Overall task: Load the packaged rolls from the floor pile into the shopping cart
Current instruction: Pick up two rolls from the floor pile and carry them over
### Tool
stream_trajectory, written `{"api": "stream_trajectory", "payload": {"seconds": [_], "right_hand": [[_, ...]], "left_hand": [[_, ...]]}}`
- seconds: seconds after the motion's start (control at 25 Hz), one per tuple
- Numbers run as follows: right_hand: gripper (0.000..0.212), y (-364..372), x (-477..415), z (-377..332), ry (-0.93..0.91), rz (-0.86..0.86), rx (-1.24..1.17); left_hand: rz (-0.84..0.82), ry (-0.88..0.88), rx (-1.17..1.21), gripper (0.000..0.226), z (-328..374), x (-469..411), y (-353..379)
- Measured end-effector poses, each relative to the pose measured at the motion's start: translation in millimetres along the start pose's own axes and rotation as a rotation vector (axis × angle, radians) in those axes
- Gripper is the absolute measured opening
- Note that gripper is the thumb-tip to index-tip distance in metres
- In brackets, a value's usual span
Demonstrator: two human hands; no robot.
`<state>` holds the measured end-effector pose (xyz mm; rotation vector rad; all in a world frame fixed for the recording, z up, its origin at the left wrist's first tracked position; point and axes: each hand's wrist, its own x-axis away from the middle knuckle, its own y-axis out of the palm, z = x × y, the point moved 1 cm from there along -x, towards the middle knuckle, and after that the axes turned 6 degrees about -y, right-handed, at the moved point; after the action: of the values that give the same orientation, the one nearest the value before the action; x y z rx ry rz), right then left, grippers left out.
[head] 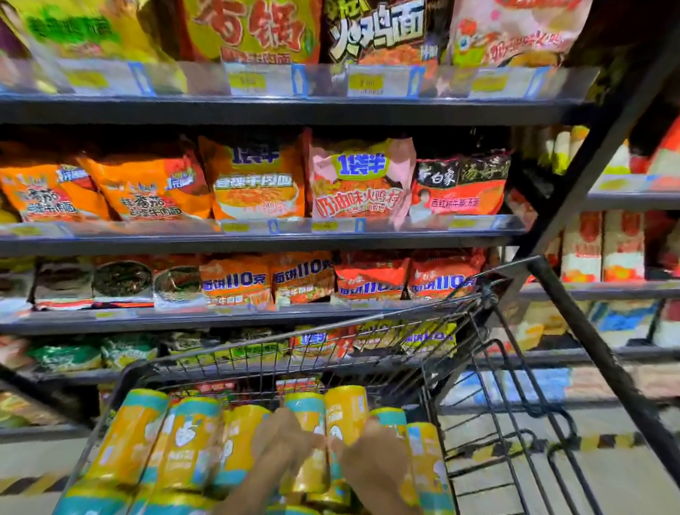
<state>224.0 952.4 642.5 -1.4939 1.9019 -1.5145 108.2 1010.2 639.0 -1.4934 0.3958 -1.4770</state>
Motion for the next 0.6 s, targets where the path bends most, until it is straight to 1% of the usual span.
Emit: {"api": "stream_trajectory", "payload": {"seconds": [0.08,0.16,0.28,0.48,0.56,0.6], "right_hand": [[0.072,5.3,3.1,-3.8,-0.049,-0.006,0.058],[0.077,11.2,8.6,-7.0,-0.126,-0.005,0.118],[0.076,18.8,12.4,-5.5,-0.141,-0.006,0.163],[0.068,18.8,21.2,-0.9,-0.107,-0.003,0.122],[0.064,12.1,20.8,3.9,-0.139,0.012,0.105],[0.066,7.9,20.8,6.3,-0.167,0.016,0.123]], "left_hand": [[-0.013,0.003,-0.067,0.046,-3.6,-3.0,3.3],[-0.037,0.021,-0.113,0.049,-7.4,-5.1,4.9],[-0.085,0.043,-0.108,0.061,-11.7,-6.4,10.6],[-0.087,0.072,-0.085,0.065,-18.8,-4.2,11.4],[-0.089,0.124,-0.081,0.08,-16.6,-1.9,7.6],[-0.069,0.158,-0.087,0.09,-17.6,-1.0,7.2]]}}
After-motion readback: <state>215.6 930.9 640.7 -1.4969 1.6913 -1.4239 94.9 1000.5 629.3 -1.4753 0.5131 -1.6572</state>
